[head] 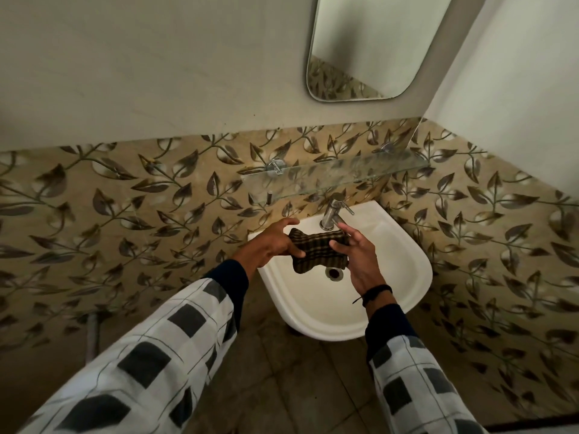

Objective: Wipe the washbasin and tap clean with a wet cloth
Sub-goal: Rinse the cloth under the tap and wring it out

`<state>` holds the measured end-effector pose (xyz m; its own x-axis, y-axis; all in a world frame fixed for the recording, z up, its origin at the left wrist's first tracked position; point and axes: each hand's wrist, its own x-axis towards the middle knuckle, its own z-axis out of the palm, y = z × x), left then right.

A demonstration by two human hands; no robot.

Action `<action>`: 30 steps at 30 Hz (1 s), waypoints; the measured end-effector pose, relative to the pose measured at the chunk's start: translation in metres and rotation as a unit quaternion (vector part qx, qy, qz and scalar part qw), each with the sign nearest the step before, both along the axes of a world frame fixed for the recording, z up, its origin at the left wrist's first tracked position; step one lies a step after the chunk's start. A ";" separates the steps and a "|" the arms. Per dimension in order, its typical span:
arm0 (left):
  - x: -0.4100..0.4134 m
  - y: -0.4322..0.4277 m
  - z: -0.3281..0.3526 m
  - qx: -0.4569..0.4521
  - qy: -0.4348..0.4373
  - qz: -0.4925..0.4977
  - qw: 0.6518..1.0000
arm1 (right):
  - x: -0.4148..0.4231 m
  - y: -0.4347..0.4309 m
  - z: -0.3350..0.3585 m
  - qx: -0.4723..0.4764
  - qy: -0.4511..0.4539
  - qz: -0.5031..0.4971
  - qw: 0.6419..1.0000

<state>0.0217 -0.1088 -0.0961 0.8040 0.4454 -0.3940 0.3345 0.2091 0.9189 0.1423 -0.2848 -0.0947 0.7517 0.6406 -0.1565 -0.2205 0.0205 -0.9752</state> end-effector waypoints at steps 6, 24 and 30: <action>0.007 0.004 0.010 0.181 0.056 -0.036 0.981 | 0.004 0.003 0.001 0.017 -0.054 0.016 0.998; 0.007 0.008 0.014 0.336 0.043 -0.023 0.941 | 0.022 0.022 0.009 -0.170 -0.257 0.018 0.951; 0.000 -0.002 0.014 0.140 -0.074 0.042 0.986 | 0.019 0.019 0.021 -0.081 -0.136 0.029 0.987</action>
